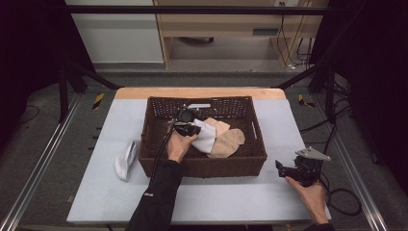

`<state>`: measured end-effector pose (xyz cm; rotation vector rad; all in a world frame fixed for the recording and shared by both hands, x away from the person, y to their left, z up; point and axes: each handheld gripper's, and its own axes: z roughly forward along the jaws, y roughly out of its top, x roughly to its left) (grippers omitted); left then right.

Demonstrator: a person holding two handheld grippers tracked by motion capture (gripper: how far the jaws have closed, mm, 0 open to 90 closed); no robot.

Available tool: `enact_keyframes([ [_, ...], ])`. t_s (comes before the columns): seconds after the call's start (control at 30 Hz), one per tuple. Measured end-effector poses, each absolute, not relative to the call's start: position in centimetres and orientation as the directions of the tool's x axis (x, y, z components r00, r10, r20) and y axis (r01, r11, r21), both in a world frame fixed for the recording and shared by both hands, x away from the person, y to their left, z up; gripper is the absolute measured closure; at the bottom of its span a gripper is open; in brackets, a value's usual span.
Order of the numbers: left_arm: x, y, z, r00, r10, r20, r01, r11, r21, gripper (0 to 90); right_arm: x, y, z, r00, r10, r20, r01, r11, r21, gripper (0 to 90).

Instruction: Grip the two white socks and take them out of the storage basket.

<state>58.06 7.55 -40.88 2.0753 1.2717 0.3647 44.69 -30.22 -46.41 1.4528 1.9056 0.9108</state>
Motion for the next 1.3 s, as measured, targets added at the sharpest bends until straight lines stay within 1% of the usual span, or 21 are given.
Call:
enact_keyframes([
  [0.07,58.0,7.5,-40.7,0.485,0.868,-0.105,0.67,-0.292,0.683,83.5,44.7,-30.2,-46.4,-0.247,0.968,-0.035,0.581,0.177,0.795,8.4],
  [0.13,57.6,7.7,-40.0,0.499,0.86,-0.106,0.617,-0.267,0.74,83.6,44.7,-30.2,-46.4,-0.247,0.968,-0.033,0.578,0.175,0.797,8.4],
  [0.2,57.5,7.8,-39.9,0.501,0.859,-0.11,0.605,-0.256,0.754,83.7,44.7,-30.2,-46.4,-0.248,0.968,-0.034,0.578,0.176,0.796,8.4],
  [0.23,57.3,8.0,-39.3,0.51,0.854,-0.105,0.565,-0.241,0.789,83.7,44.7,-30.2,-46.4,-0.247,0.968,-0.035,0.579,0.177,0.796,8.4],
  [0.3,57.1,8.1,-39.1,0.513,0.853,-0.1,0.549,-0.236,0.802,83.7,44.7,-30.2,-46.4,-0.247,0.968,-0.036,0.579,0.177,0.796,8.4],
  [0.37,56.7,8.4,-38.4,0.513,0.855,-0.082,0.502,-0.221,0.836,83.7,44.8,-30.2,-46.4,-0.247,0.968,-0.036,0.578,0.177,0.796,8.4],
  [0.53,55.6,8.9,-37.0,0.525,0.847,-0.087,0.426,-0.173,0.888,83.8,44.7,-30.2,-46.4,-0.247,0.968,-0.037,0.579,0.178,0.796,8.5],
  [0.83,53.4,10.0,-34.0,0.552,0.827,-0.106,0.334,-0.103,0.937,83.8,44.7,-30.2,-46.4,-0.247,0.968,-0.038,0.579,0.179,0.796,8.5],
  [1.07,51.6,11.9,-31.9,0.557,0.824,-0.106,0.273,-0.062,0.96,83.8,44.7,-30.2,-46.4,-0.245,0.969,-0.041,0.579,0.18,0.795,8.6],
  [1.3,49.8,13.7,-30.6,0.566,0.818,-0.105,0.229,-0.034,0.973,83.7,44.7,-30.2,-46.4,-0.246,0.968,-0.044,0.578,0.183,0.795,8.6],
])
